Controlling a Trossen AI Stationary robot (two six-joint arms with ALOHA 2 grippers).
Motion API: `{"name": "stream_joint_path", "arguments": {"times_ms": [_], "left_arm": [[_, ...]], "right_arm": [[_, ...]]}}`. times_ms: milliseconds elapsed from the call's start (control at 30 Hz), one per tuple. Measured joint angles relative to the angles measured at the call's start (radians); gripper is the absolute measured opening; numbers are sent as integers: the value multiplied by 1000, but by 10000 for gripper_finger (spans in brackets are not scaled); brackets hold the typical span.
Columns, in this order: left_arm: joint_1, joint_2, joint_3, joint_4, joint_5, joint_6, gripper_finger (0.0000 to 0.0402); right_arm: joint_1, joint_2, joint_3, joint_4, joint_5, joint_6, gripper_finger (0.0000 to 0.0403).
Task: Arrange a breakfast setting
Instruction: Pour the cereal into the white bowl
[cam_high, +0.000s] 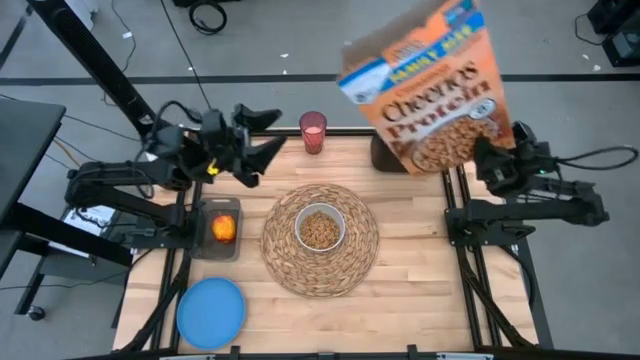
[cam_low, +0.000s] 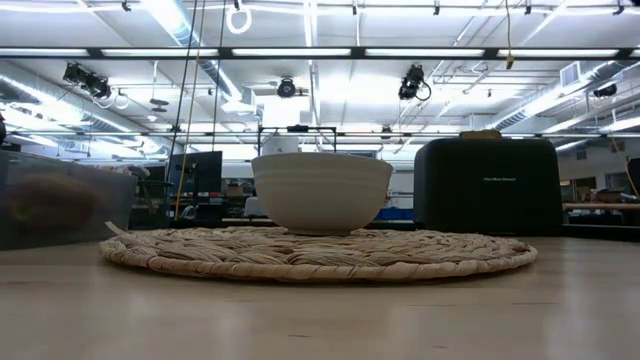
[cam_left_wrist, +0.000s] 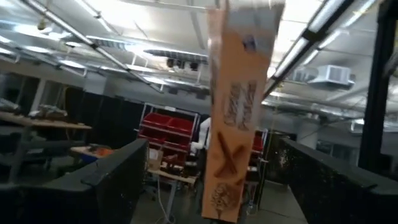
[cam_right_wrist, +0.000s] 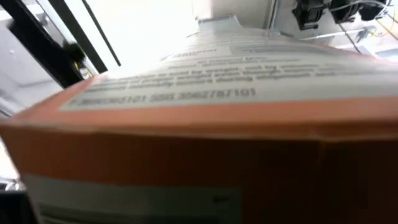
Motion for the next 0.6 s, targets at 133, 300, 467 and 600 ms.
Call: {"name": "stream_joint_path", "arguments": {"times_ms": [133, 300, 467, 600], "left_arm": [[20, 34, 0, 8, 18, 58, 380], [46, 78, 0, 70, 43, 60, 389], [49, 135, 0, 199, 106, 57, 389], [54, 176, 0, 237, 138, 59, 389]], "right_arm": [[0, 163, 127, 4, -21, -21, 242], [0, 319, 259, 26, -56, -28, 242], [0, 433, 327, 90, -64, -29, 242], [0, 495, 363, 98, -64, -27, 242]]}}
